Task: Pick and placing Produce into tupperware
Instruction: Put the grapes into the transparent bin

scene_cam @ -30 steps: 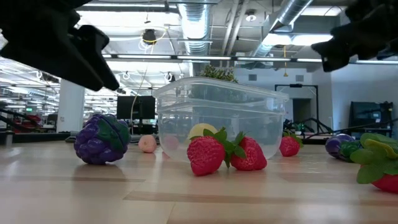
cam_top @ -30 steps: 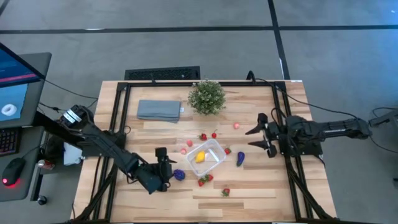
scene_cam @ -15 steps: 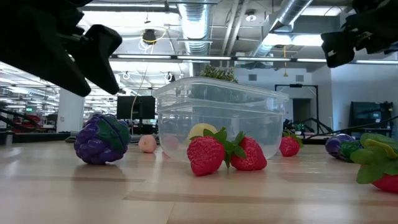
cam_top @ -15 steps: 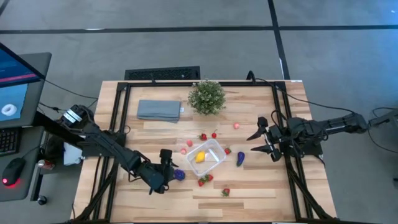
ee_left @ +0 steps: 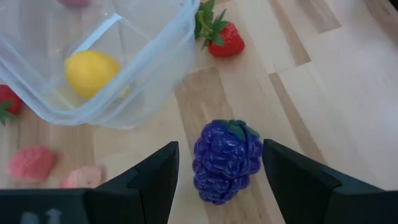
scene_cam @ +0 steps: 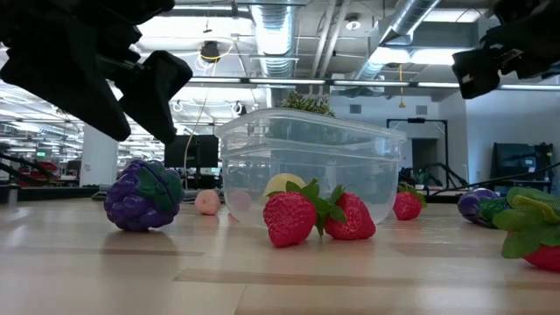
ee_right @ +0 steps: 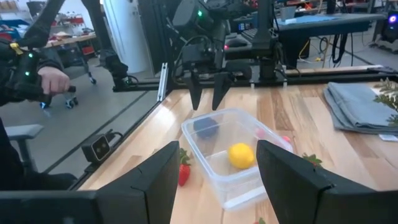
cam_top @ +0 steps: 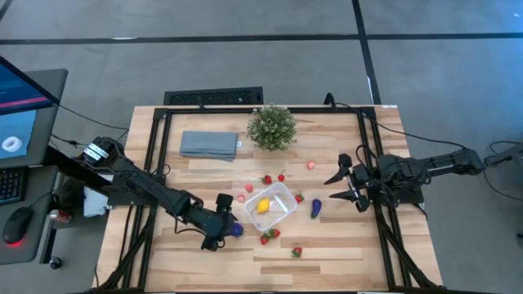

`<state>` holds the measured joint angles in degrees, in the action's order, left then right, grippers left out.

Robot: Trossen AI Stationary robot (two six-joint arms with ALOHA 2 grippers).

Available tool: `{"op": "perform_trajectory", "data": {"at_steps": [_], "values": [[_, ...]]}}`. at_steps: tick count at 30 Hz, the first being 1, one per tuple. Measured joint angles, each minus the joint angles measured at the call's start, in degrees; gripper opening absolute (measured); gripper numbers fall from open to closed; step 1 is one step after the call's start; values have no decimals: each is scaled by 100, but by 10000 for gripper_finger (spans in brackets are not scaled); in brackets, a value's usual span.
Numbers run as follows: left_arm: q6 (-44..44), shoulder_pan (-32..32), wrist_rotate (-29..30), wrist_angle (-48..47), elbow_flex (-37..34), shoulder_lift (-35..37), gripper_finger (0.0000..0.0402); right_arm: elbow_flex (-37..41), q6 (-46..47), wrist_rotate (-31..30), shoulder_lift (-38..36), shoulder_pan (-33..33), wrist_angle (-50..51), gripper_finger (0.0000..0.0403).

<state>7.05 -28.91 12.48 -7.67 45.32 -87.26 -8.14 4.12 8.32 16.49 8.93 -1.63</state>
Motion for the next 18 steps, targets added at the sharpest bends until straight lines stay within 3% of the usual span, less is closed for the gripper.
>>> {"op": "perform_trajectory", "data": {"at_steps": [18], "values": [[125, 14, 101, -35, 4, -144, 222, 0, -6, 0, 0, 0, 3, 238]]}}
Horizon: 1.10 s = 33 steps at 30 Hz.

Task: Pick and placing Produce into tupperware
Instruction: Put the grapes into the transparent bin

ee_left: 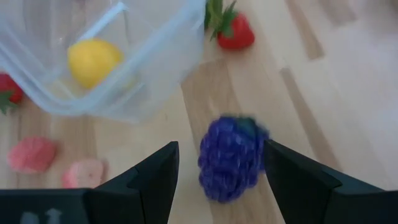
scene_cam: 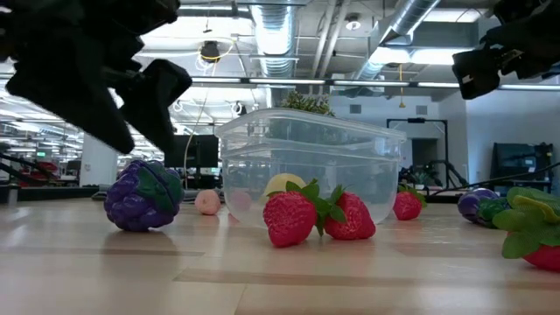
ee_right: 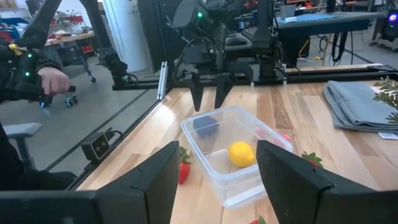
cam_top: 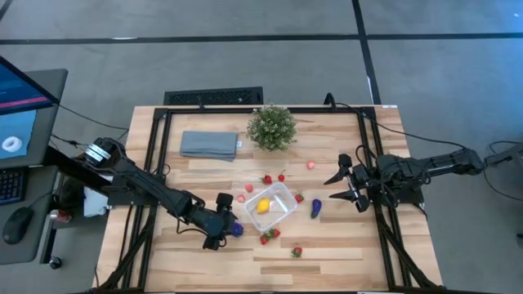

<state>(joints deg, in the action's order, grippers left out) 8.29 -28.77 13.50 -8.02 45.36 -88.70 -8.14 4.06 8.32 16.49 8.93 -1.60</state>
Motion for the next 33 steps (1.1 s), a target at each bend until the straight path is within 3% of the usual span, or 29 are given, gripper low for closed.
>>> {"op": "perform_trajectory", "data": {"at_steps": [28, 33], "values": [[333, 199, -575, 497, 2, -431, 222, -2, 46, -2, 37, 0, 121, 238], [526, 320, -937, 527, 2, -431, 223, -2, 46, -2, 37, 0, 120, 238]]}}
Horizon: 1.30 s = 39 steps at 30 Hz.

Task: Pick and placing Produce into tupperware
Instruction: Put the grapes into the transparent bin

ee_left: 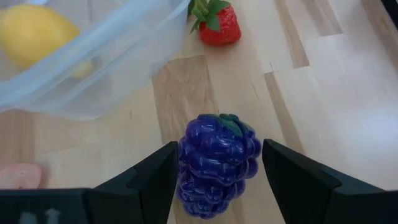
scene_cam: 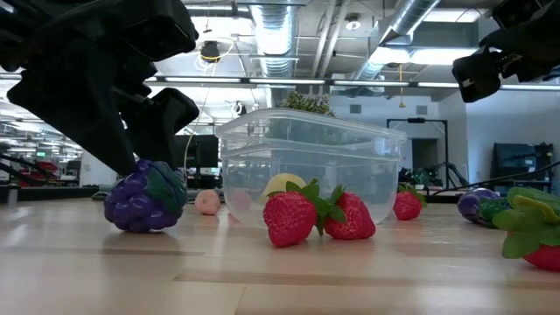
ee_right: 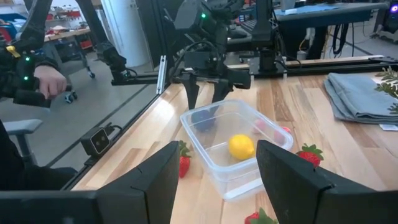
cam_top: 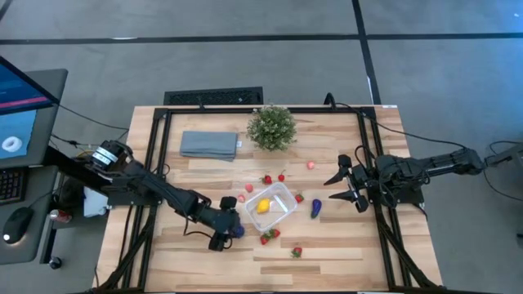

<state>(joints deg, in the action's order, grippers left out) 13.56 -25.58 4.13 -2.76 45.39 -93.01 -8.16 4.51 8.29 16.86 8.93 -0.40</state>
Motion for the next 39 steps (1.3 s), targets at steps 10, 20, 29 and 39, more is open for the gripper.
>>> {"op": "perform_trajectory", "data": {"at_steps": [10, 20, 29, 39], "values": [[60, 107, -329, 8, 0, 0, 223, 0, 11, 0, 0, 0, 0, 238], [-2, 166, -282, -130, -4, 0, 222, 0, 7, -2, 0, 0, 0, 238], [108, 170, -158, 10, -4, 0, 222, 2, 2, -2, 0, 0, 0, 238], [560, 205, -200, -138, -5, 0, 237, 2, -2, -2, 0, -4, 0, 238]]}}
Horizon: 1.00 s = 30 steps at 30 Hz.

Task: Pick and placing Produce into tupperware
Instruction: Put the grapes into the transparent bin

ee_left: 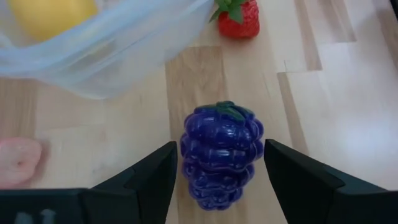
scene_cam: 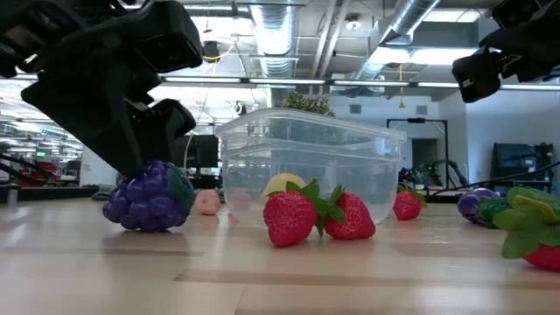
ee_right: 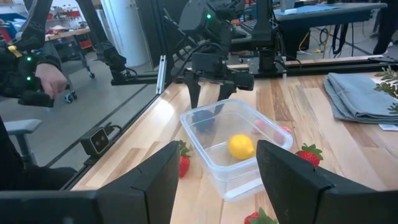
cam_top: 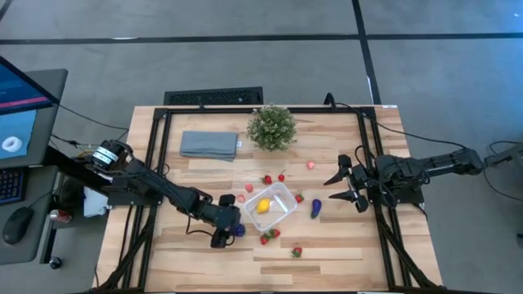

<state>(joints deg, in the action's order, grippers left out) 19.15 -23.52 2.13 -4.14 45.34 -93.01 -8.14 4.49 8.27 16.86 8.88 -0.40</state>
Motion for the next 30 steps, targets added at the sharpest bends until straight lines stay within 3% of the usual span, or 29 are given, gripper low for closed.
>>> {"op": "perform_trajectory", "data": {"at_steps": [11, 30], "values": [[18, 2, 132, 10, -2, 0, 298, 0, 4, -98, 0, 0, -2, 238], [17, 2, -166, 513, 55, -645, 303, 7, 4, -85, 58, -1, 131, 238]]}}
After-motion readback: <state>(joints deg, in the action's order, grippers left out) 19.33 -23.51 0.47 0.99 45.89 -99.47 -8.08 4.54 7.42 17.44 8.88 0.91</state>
